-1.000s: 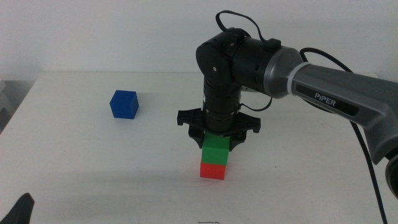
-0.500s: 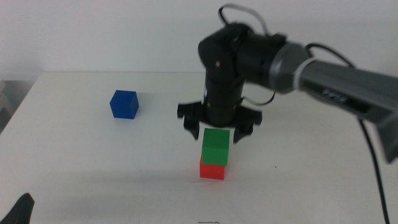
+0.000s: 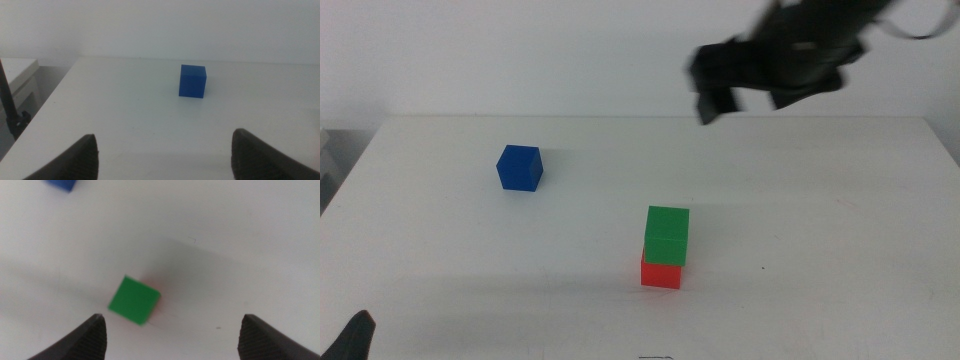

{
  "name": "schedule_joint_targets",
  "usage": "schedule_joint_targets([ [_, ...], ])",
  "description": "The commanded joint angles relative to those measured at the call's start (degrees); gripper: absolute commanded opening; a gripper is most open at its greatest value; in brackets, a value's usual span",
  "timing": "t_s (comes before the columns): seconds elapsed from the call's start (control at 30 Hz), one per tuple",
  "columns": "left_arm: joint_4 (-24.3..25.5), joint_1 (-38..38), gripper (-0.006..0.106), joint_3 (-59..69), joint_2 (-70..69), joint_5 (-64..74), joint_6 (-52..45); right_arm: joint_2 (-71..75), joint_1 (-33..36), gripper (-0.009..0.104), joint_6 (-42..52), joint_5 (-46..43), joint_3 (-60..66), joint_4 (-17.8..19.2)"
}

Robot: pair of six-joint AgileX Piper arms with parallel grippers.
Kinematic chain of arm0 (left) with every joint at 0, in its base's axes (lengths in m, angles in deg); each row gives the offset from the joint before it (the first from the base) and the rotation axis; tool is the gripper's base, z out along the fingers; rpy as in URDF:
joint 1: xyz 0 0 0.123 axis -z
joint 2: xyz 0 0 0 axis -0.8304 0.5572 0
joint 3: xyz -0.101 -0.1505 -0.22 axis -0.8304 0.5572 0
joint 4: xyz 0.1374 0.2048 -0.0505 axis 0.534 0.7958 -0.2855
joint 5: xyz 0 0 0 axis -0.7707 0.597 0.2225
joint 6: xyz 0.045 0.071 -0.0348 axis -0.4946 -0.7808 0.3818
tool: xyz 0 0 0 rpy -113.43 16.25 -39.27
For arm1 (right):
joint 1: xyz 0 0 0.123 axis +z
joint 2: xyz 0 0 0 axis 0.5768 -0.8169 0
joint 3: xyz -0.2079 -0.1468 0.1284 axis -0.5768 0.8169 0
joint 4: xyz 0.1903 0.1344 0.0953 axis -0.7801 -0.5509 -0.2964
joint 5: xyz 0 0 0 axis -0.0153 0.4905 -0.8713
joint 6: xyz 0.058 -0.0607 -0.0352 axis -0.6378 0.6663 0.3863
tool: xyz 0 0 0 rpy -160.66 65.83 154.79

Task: Stack red cubes first, then green, then blue cubes in a specific spot.

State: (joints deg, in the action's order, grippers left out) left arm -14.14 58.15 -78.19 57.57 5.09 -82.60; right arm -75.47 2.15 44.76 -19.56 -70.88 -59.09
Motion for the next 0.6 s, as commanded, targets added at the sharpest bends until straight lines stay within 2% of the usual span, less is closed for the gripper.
schedule_joint_targets([
  [0.0, -0.5, 0.1, 0.088, -0.2, -1.2, -4.2, 0.2, 9.1, -1.9, 0.068, 10.4, -5.7, 4.6, -2.9],
  [0.13, -0.5, 0.1, 0.088, -0.2, -1.2, -4.2, 0.2, 22.1, -3.4, 0.068, 25.1, -14.0, 18.0, -9.1],
  [0.23, -0.5, 0.1, 0.088, -0.2, -1.2, -4.2, 0.2, 31.1, -3.4, 0.068, 31.2, -18.0, 25.7, -12.0],
  [0.4, -0.5, 0.1, 0.088, -0.2, -1.2, -4.2, 0.2, 42.9, -3.4, 0.068, 33.0, -23.9, 34.3, -12.7],
  [0.57, -0.5, 0.1, 0.088, -0.2, -1.2, -4.2, 0.2, 48.5, -3.4, 0.068, 32.9, -25.5, 37.9, -12.7],
])
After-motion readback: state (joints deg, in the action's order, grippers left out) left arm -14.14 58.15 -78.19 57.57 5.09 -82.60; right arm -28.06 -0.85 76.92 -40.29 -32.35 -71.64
